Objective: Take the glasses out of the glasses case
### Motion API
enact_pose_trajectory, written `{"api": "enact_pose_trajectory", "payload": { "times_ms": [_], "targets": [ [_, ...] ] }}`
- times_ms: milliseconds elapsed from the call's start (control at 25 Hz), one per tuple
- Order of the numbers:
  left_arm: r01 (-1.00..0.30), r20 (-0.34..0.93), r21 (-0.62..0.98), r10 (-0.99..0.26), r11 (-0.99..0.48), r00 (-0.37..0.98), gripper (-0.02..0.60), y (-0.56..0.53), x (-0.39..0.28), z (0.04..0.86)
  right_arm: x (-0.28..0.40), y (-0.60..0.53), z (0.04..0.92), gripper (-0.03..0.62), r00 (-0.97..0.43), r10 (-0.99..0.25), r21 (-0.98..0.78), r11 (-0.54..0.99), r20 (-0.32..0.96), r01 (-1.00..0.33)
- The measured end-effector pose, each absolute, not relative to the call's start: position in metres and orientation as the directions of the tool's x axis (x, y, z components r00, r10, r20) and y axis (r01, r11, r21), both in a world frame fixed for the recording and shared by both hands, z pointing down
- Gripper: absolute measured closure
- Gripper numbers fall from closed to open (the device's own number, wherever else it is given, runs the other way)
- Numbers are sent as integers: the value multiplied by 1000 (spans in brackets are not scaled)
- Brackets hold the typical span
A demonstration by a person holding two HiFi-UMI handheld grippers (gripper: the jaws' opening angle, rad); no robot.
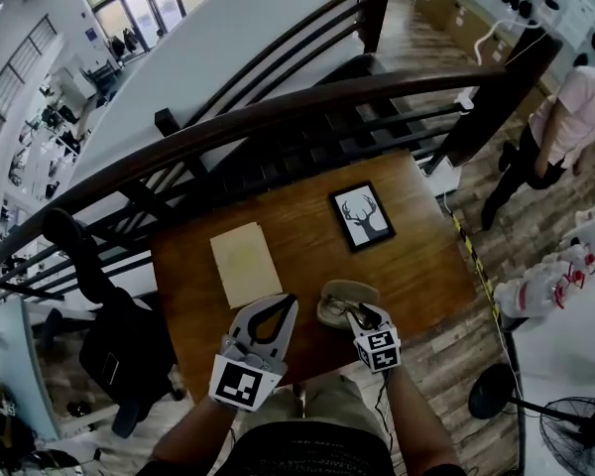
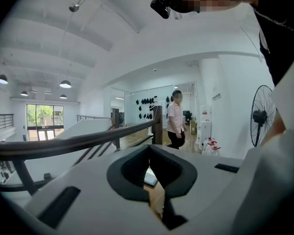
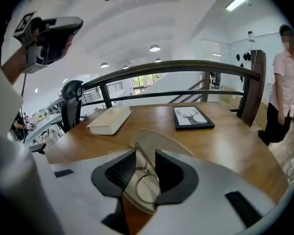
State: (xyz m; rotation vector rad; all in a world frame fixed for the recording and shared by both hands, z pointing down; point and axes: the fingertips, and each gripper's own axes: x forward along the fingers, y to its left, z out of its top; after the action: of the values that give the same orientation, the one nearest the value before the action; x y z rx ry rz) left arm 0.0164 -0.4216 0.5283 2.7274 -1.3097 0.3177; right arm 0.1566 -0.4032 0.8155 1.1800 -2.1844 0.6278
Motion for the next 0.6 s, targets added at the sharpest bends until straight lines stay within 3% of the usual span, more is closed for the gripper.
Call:
{"api": "enact_pose_trajectory", "payload": {
  "times_ms": [600],
  "targets": [
    [-806,261,-13,-780,-592,569,555,-408,-3,530,151,-412,869,490,-384,-464,-55,579,798,-814]
  ]
}}
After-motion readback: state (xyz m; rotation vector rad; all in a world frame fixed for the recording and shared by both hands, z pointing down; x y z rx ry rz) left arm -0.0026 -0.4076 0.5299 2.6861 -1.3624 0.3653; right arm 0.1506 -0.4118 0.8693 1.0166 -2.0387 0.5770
